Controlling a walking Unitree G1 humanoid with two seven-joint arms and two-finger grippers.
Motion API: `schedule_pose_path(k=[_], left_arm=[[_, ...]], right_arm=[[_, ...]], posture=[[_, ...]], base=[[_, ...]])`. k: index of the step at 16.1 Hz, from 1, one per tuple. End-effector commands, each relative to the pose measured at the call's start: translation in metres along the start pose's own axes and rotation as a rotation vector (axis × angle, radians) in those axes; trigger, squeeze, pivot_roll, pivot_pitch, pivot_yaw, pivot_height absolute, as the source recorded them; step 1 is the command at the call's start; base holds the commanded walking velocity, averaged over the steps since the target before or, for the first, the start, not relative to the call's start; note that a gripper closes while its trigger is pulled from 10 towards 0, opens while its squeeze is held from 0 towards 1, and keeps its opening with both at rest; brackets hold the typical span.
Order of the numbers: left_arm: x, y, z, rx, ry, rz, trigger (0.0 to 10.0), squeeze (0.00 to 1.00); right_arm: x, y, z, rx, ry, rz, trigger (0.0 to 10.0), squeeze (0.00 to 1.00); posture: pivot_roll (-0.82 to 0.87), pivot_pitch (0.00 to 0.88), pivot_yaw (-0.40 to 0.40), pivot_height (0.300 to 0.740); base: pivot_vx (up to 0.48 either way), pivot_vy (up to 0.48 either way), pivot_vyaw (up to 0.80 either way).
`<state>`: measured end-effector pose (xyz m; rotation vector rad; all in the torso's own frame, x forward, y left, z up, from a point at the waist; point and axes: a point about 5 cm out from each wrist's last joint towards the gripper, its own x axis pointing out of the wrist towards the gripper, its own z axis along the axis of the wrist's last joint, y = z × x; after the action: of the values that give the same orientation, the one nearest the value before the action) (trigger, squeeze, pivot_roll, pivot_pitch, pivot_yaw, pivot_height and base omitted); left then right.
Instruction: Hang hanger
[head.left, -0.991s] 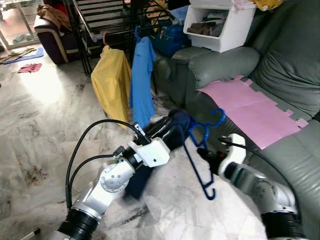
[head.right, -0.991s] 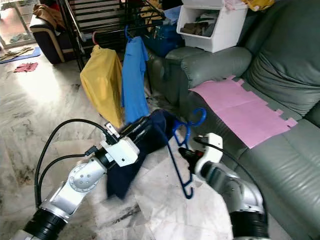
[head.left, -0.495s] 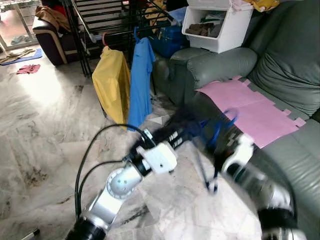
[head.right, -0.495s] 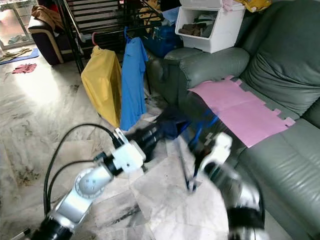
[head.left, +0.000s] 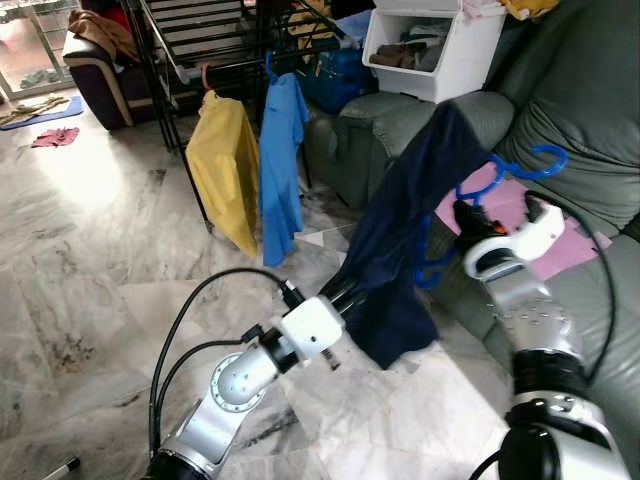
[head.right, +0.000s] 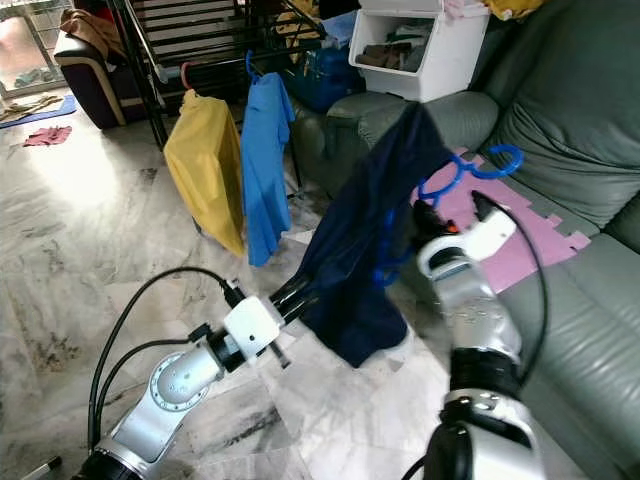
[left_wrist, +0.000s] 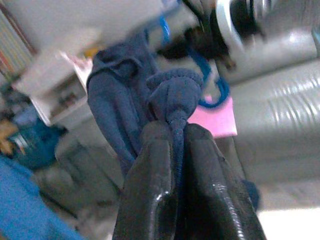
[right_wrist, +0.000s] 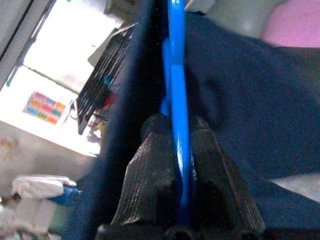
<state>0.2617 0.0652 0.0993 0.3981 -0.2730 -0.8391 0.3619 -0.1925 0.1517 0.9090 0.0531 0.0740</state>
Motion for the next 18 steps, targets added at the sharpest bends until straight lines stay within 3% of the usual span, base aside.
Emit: schedule_pose_path(k=[1,3,4,8,9,14,18], left_arm=[[-0.011,-0.004,-0.018,0.002,0.084,-0.024,10.0,0.0],[-0.008,-0.01,-0.027,-0.017,0.142,-0.048,10.0,0.0],[-0.003,-0.015,-0.029,-0.011,0.145,-0.079,10.0,0.0],[0.013,-0.021,-0.028,-0.006,0.134,-0.103,10.0,0.0],[0.02,-0.02,-0.025,-0.041,0.12,-0.091,10.0,1.0],[0.022,-0.019,-0.015,-0.11,0.07,-0.094,10.0,1.0],[0.004,-0.014,0.002,-0.152,0.026,-0.062,10.0,1.0]], right_arm=[[-0.003,0.028,0.025,-0.127,-0.119,0.141,10.0,0.0],[-0.008,0.04,0.006,-0.29,-0.06,0.247,10.0,0.0],[-0.013,0.043,-0.006,-0.43,-0.026,0.287,10.0,0.0],[-0.022,0.047,-0.02,-0.56,-0.033,0.33,10.0,0.0],[-0.026,0.047,-0.027,-0.641,-0.03,0.349,10.0,0.0],[-0.033,0.041,-0.037,-0.776,-0.053,0.346,10.0,0.0],[-0.042,0.04,-0.048,-0.965,-0.088,0.42,10.0,0.0]], posture=[[0.0,0.0,-0.004,0.74],[-0.01,0.0,-0.006,0.74],[-0.01,0.0,-0.01,0.74],[-0.02,0.0,-0.013,0.74],[-0.02,0.004,-0.011,0.74],[-0.02,0.029,-0.009,0.74],[0.0,0.07,-0.009,0.74]], base=[[0.0,0.0,0.0],[0.0,0.0,0.0],[0.0,0.0,0.0],[0.0,0.0,0.0],[0.0,0.0,0.0],[0.0,0.0,0.0],[0.0,0.0,0.0]])
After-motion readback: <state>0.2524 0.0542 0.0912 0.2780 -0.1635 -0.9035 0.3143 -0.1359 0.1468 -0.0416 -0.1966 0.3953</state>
